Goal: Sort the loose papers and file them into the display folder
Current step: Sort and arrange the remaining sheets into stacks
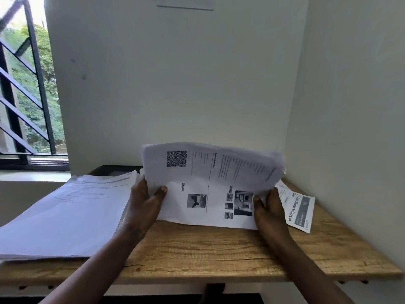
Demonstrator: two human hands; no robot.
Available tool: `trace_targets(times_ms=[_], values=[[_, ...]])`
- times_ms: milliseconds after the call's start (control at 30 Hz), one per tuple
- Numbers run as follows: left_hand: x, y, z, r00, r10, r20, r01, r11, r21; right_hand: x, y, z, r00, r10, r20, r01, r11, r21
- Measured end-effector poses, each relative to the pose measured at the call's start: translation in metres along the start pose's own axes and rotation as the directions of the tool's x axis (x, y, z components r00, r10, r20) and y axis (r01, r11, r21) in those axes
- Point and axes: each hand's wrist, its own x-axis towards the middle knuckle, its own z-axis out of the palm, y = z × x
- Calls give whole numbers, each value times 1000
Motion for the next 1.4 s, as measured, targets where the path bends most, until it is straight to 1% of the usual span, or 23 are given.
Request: trace_targets(times_ms=[100,200,267,333,433,533,700,767,833,867,933,1000,1033,1067,1100,1133,1167,1200,1233,1267,1300,1367,1400], values=[[-2,-1,2,1000,7,9,-8,998,67,1,6,2,997,62,40,-60,997,-46],[4,3,0,1000,-2,9,0,989,149,6,6,0,993,117,22,-116,993,-20],[6,6,-3,996,-82,37,74,983,170,16,1,-4,988,156,16,-157,987,36],[11,6,-3,987,-158,32,149,970,190,35,-4,-9,985,172,-2,-171,982,83],[13,17,4,963,-266,32,254,945,208,68,-15,-8,988,152,-31,-149,986,80],[21,19,7,929,-369,43,354,915,195,91,-20,2,989,147,-23,-144,986,86],[24,13,7,877,-479,32,469,870,152,108,-8,16,997,80,-14,-78,992,99],[21,10,8,856,-518,16,510,848,147,114,1,17,996,92,22,-93,992,87],[17,7,9,838,-545,23,532,827,183,117,9,17,988,138,73,-142,989,49],[17,6,10,837,-546,23,529,821,216,117,13,17,987,138,85,-140,990,16],[18,8,11,853,-521,27,489,817,308,115,24,18,994,67,83,-61,996,-67],[28,11,13,866,-497,62,411,776,479,113,36,19,996,2,94,14,985,-171],[35,12,15,868,-489,88,348,725,594,112,41,19,994,-19,104,42,974,-223],[44,11,16,865,-492,103,273,632,725,111,44,18,992,-34,118,64,963,-263],[53,10,21,875,-469,116,168,521,837,114,48,18,991,-47,126,81,956,-283],[62,9,26,903,-410,132,63,430,901,117,50,17,990,-55,131,92,952,-291],[74,7,36,933,-316,174,-41,387,921,123,53,16,989,-68,130,104,950,-295],[83,9,47,943,-234,237,-136,380,915,128,55,15,988,-81,129,117,947,-300],[93,12,61,930,-184,318,-225,399,889,132,57,13,988,-84,133,121,944,-307],[106,15,77,899,-177,400,-292,440,849,136,61,11,987,-75,145,118,942,-316],[118,17,95,860,-207,467,-317,500,806,138,64,11,985,-63,162,113,941,-319],[138,17,139,782,-290,551,-283,623,729,139,73,8,978,-69,197,130,940,-315],[147,13,163,749,-309,586,-288,645,708,138,75,8,974,-82,211,145,941,-306]])
